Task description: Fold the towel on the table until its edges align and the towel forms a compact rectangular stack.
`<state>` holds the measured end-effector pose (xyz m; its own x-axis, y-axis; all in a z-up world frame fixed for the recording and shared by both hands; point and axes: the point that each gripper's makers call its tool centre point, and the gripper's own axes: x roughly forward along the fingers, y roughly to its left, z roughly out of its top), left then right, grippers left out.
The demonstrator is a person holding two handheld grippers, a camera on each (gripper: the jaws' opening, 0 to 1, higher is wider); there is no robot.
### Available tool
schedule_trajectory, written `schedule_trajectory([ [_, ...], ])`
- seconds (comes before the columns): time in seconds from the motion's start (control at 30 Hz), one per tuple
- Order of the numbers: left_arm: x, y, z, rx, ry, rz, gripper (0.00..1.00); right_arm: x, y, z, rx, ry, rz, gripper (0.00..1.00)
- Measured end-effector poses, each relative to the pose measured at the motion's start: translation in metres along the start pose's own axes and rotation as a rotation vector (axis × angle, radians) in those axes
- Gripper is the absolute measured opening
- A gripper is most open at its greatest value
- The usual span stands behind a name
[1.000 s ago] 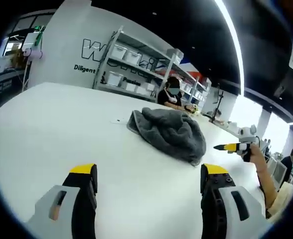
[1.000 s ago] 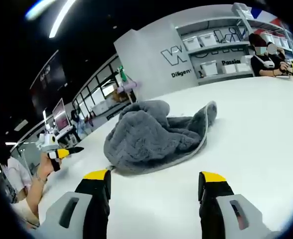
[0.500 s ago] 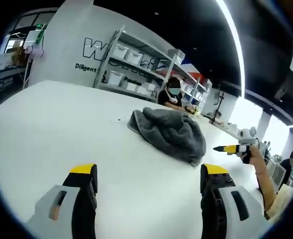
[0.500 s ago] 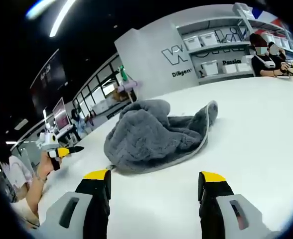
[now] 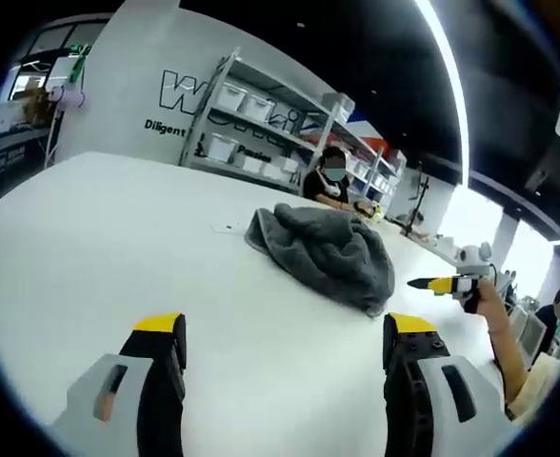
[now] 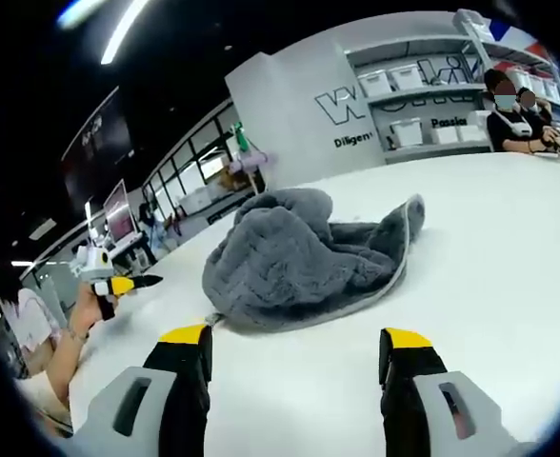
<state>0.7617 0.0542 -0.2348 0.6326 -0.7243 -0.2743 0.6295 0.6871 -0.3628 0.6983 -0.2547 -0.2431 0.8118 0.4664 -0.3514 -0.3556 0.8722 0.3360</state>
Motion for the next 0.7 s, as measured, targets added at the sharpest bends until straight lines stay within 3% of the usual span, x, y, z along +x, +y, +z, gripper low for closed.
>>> schedule_trajectory([
  [0.4,0.001,0.003,0.0,-0.003,0.006,0.002,0.83,0.007,0.022,0.002,-0.058,-0.018,0.046,0.71],
  [0.7,0.002,0.005,0.001,-0.004,0.008,0.002,0.83,0.013,0.044,-0.002,-0.154,-0.011,0.091,0.69],
])
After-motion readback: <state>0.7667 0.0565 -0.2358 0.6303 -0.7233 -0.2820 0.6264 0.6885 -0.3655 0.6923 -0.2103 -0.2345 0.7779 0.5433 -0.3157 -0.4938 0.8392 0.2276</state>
